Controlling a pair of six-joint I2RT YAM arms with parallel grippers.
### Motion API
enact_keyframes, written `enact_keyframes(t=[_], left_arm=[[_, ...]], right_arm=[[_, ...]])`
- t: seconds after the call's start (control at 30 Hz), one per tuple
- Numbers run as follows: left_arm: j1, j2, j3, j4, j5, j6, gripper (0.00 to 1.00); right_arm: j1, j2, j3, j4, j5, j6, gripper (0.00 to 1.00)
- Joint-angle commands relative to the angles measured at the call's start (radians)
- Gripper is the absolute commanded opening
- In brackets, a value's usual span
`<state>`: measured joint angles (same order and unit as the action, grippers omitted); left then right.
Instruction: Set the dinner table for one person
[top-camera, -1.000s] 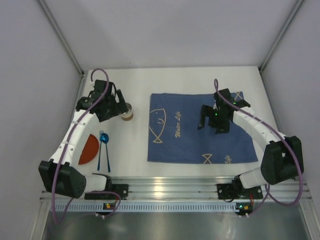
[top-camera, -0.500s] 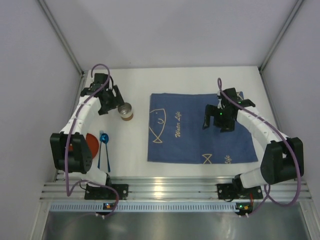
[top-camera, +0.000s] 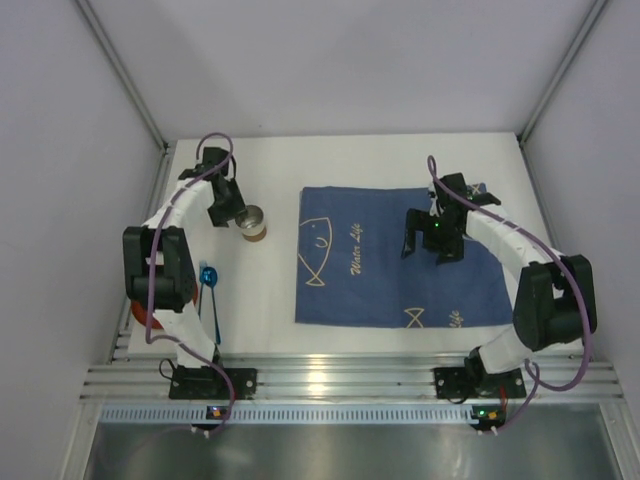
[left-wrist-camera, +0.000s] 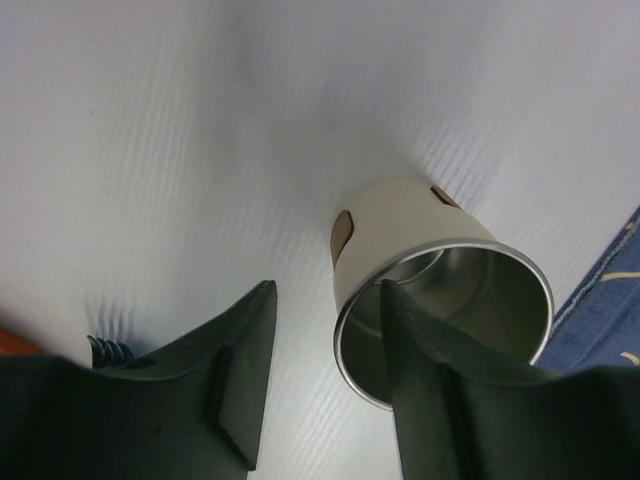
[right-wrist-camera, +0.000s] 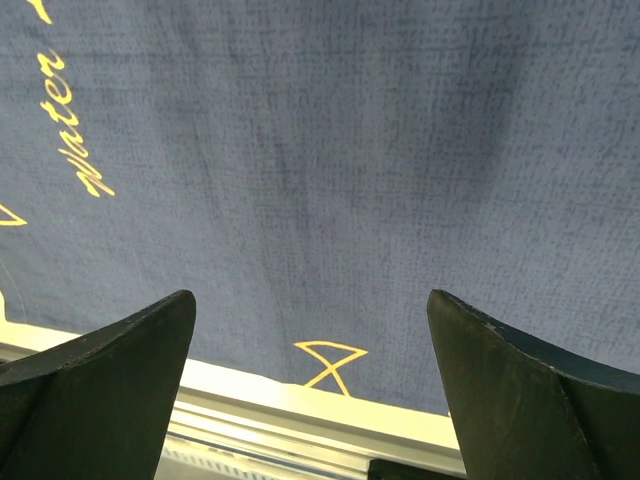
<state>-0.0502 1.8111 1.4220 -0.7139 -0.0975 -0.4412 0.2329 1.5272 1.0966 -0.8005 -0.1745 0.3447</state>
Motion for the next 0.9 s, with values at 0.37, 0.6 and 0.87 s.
enact_keyframes(t=[0.37,0.6,0.87], left_arm=[[0.013,0.030,0.121,0.001,0.093,0.076,0.00],[-0.110,-0.007,0.190,-0.041,0.151,0.076,0.00],[-0.318,-0.035,0.273,-0.087,0.111,0.016,0.00]], right_arm=[[0.061,0.132,0.316,0.067,-0.143,0.011,1.00],[0.238,0.361,0.710,0.055,-0.252,0.053,1.00],[0.309,0.511,0.904,0.053,-0.299,0.129,1.00]])
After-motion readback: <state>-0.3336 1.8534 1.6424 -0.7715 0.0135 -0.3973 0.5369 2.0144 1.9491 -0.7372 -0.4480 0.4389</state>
